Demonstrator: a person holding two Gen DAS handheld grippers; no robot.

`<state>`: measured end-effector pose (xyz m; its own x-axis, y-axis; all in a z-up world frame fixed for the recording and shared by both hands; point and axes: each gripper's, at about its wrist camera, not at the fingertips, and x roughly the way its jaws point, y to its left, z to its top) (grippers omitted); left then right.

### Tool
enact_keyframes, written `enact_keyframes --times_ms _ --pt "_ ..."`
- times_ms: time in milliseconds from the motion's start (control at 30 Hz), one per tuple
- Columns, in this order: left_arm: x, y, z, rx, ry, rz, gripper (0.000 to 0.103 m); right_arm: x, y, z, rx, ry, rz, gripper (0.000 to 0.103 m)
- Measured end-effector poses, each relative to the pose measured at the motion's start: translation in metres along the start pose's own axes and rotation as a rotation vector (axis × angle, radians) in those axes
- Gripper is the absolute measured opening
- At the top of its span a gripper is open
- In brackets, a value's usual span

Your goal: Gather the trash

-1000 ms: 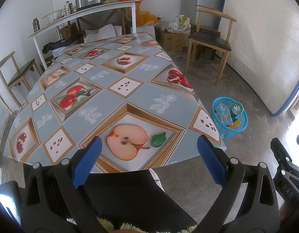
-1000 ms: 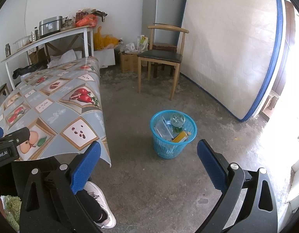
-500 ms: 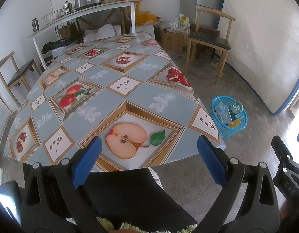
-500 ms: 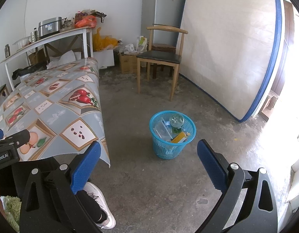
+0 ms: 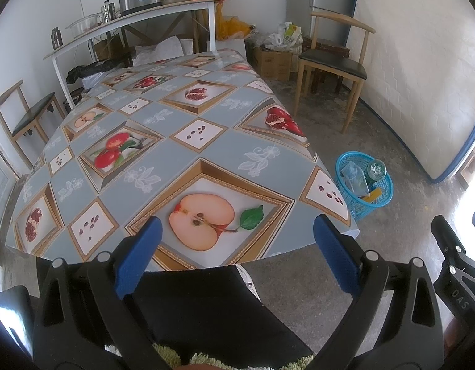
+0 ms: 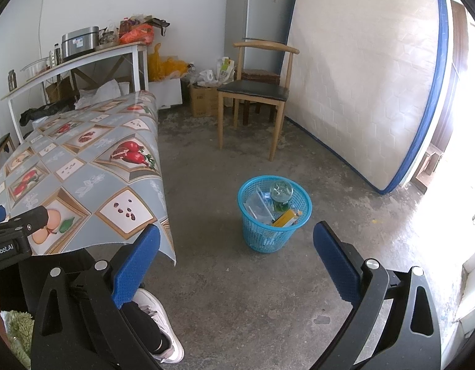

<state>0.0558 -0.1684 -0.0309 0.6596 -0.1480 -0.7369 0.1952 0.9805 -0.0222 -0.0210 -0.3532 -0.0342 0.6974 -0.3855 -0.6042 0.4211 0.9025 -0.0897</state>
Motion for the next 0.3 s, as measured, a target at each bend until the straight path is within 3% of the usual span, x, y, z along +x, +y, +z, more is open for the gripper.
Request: enact_keyframes --times_ms 300 --pt "0.0006 0.0023 -0.0004 -0.001 0.007 -0.003 0.094 0.0002 -0.0005 0.0008 0.000 -0.001 0.001 0.096"
